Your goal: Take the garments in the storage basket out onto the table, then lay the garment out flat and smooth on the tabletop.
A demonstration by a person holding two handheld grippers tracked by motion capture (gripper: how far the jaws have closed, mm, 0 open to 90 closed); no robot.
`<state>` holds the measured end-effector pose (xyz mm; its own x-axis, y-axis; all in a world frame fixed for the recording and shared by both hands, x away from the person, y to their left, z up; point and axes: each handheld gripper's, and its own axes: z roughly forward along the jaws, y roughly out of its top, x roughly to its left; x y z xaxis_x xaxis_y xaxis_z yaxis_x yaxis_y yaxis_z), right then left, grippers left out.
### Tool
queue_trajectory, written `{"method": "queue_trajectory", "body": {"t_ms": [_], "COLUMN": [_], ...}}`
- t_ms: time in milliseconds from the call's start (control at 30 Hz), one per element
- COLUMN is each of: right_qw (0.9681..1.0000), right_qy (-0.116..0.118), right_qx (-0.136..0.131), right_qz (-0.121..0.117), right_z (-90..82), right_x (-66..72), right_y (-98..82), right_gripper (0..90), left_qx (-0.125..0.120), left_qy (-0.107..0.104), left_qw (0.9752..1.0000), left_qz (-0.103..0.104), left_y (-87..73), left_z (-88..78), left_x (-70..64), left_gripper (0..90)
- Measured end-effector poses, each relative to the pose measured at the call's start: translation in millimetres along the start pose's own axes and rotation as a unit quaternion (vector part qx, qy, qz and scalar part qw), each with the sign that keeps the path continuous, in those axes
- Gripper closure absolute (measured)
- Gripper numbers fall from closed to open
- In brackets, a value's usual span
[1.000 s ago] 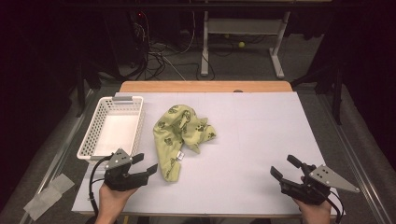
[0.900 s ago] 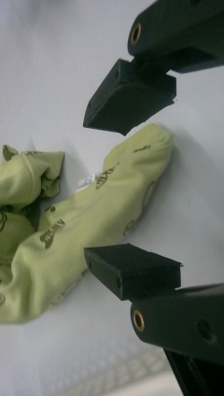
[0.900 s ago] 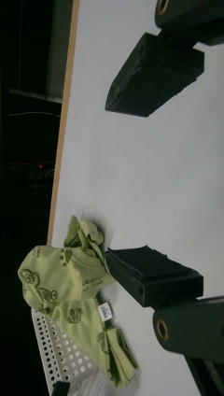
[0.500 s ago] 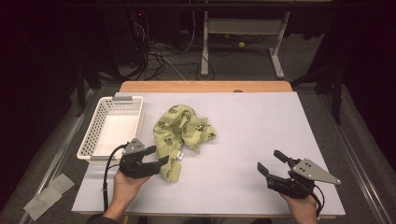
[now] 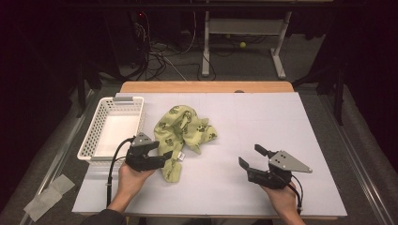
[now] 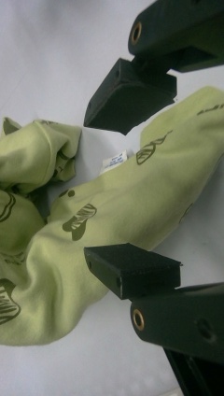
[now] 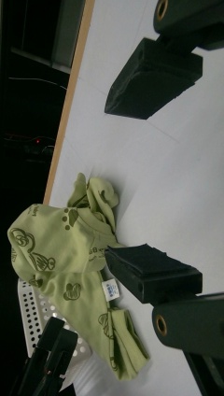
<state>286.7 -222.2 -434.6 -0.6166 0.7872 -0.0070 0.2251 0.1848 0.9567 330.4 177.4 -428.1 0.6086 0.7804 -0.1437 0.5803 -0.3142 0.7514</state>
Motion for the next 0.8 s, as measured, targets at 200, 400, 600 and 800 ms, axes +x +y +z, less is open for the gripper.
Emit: {"method": "queue_trajectory", "body": {"t_ms": [200,400,600,800], "right_qw": [0.9999,0.9990,0.9982,0.9960], "right_qy": [0.005,0.010,0.022,0.035], "right_qx": [0.016,0.039,0.055,0.082], "right_qz": [-0.004,0.018,0.011,0.009], "right_z": [12.6,24.6,42.8,63.5], "right_x": [5.3,4.4,11.4,19.4], "right_y": [0.9,3.5,8.1,10.0], "right_gripper": [26.5,28.4,27.5,27.2], "left_qx": [0.007,0.011,0.029,0.053], "left_qy": [0.008,0.005,0.008,0.020], "left_qw": [0.9999,0.9999,0.9995,0.9984], "left_qz": [-0.001,-0.010,-0.006,-0.003], "left_y": [0.5,1.6,7.3,14.6], "left_z": [10.7,12.5,15.8,21.5], "left_x": [2.2,3.9,1.5,-2.6], "left_gripper": [30.4,30.8,30.8,30.8]}}
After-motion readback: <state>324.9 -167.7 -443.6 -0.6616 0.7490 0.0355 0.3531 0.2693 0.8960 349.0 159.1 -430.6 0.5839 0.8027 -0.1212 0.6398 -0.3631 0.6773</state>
